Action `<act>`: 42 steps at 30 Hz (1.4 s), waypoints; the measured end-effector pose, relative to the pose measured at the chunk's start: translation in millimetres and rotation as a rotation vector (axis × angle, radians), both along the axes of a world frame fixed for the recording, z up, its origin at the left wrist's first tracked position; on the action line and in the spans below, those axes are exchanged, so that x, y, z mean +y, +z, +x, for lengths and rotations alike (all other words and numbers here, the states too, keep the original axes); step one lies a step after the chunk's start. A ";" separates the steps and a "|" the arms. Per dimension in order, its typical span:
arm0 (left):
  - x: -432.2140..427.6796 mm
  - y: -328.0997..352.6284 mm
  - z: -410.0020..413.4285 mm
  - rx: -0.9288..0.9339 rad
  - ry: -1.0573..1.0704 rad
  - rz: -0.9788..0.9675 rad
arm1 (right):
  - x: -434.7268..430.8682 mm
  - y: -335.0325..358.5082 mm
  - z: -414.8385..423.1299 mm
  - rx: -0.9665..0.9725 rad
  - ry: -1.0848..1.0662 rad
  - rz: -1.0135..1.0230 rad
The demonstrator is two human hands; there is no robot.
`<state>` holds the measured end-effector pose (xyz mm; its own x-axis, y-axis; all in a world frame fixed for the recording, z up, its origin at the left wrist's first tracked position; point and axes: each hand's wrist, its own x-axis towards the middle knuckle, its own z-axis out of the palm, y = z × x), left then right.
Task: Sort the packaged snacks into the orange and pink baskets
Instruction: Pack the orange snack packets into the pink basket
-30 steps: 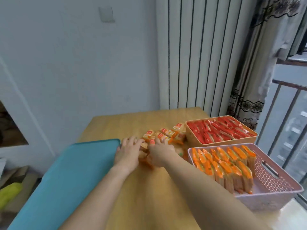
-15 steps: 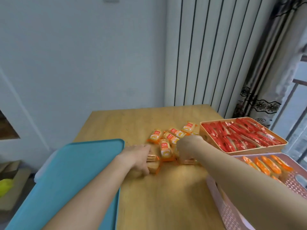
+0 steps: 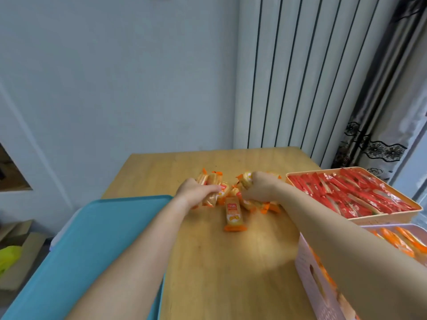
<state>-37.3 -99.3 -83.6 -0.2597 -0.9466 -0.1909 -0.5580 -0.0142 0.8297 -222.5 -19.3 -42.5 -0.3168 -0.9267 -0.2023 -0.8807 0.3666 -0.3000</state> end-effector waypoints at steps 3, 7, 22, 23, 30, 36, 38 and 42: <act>-8.5 -11.9 -22.9 0.053 0.012 0.072 | -14.2 -14.2 5.5 -0.073 -0.014 0.041; -6.8 -18.1 -31.3 0.023 0.002 0.101 | -18.4 -21.0 10.9 -0.146 -0.040 0.143; 81.3 -29.4 25.7 0.342 0.192 0.358 | 30.0 -23.0 46.3 -0.232 -0.220 0.097; 83.4 -31.0 26.6 0.371 0.205 0.370 | 31.2 -21.5 47.1 -0.249 -0.243 0.083; 118.8 -25.4 13.8 0.502 0.230 0.374 | 69.5 -16.9 61.9 -0.561 -0.306 0.108; 141.5 -7.7 30.0 0.622 0.200 0.456 | 95.5 -9.6 68.7 -0.703 -0.347 0.073; 151.7 0.6 33.0 0.638 0.181 0.463 | 106.4 -4.8 72.1 -0.727 -0.341 0.047; 169.7 21.4 30.3 0.705 0.137 0.445 | 129.0 12.8 73.7 -0.786 -0.328 -0.070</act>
